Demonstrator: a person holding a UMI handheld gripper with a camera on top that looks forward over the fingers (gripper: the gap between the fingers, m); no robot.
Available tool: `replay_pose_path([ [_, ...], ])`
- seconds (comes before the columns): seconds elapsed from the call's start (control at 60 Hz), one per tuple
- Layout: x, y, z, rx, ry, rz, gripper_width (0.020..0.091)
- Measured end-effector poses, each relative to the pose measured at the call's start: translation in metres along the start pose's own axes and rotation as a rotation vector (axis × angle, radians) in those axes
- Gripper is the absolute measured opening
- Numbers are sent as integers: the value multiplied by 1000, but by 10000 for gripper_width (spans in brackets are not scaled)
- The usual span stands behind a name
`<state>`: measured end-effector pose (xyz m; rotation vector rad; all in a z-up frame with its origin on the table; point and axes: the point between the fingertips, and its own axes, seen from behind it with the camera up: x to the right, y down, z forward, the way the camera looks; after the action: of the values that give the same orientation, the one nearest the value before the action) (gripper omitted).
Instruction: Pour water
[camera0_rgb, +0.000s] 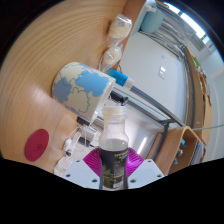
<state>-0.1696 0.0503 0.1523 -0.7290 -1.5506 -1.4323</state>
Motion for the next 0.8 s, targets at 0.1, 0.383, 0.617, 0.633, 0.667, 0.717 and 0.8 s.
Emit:
replay_pose_path([
  [0.1, -1, 21, -6, -36, -4, 211, 273],
  [0.383, -74, 52, -23, -129, -242, 1458, 272],
  [0.617, -79, 34, -29, -32, -336, 2046, 270],
  [0.633, -78, 33, -29, -27, -333, 2050, 271],
  [0.667, -77, 29, -30, -16, -326, 2048, 273],
  [0.717, -77, 23, -30, 7, -326, 2031, 273],
  [0.8, -76, 16, -28, 28, -306, 1995, 271],
])
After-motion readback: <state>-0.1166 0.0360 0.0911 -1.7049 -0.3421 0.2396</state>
